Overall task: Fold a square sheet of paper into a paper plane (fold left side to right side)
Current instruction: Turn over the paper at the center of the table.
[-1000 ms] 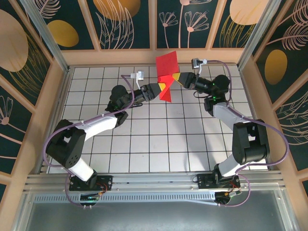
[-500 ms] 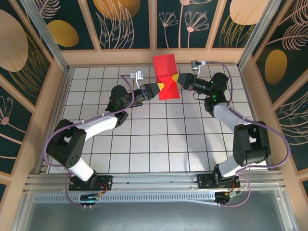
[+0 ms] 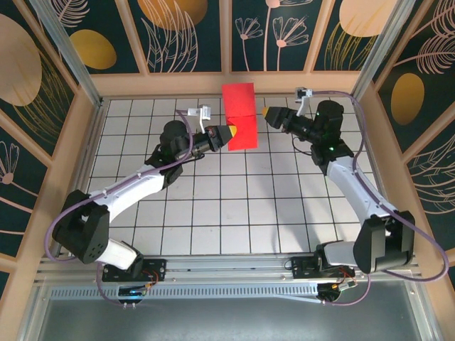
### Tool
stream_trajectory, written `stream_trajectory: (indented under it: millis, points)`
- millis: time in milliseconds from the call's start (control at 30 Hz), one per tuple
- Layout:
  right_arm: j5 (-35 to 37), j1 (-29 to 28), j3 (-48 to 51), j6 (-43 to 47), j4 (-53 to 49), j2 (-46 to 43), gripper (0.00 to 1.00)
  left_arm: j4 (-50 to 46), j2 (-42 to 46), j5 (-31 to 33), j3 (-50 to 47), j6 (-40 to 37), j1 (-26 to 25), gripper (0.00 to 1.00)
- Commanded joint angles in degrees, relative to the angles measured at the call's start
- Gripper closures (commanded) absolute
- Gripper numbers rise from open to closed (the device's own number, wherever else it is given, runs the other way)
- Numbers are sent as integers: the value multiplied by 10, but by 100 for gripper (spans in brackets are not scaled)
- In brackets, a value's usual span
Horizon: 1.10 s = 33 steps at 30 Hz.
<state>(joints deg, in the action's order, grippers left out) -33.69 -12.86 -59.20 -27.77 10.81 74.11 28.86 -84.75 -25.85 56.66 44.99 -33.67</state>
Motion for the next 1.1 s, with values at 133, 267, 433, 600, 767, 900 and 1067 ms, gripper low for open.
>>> stream_trajectory:
  millis: [133, 267, 433, 600, 767, 900, 1067]
  points:
    - [316, -3, -27, 138, -195, -36, 25, -338, 21, 165, 76, -170, -8, 100]
    - [428, -1, -29, 160, -241, -17, 13, -463, 11, 303, 118, -201, -39, 100]
    - [481, 2, -37, 170, -272, 17, 6, -611, -39, 479, 189, -195, -100, 100]
    - [514, 3, 7, 153, -224, -6, 1, -729, -108, 636, 226, -121, -162, 100]
    - [530, 4, 28, 150, -207, -20, 1, -841, -211, 701, 275, -26, -202, 100]
    - [529, 9, 27, 155, -208, -18, 1, -929, -281, 760, 326, 55, -224, 100]
    - [521, 12, 32, 155, -204, -20, 1, -932, -324, 740, 341, 97, -224, 100]
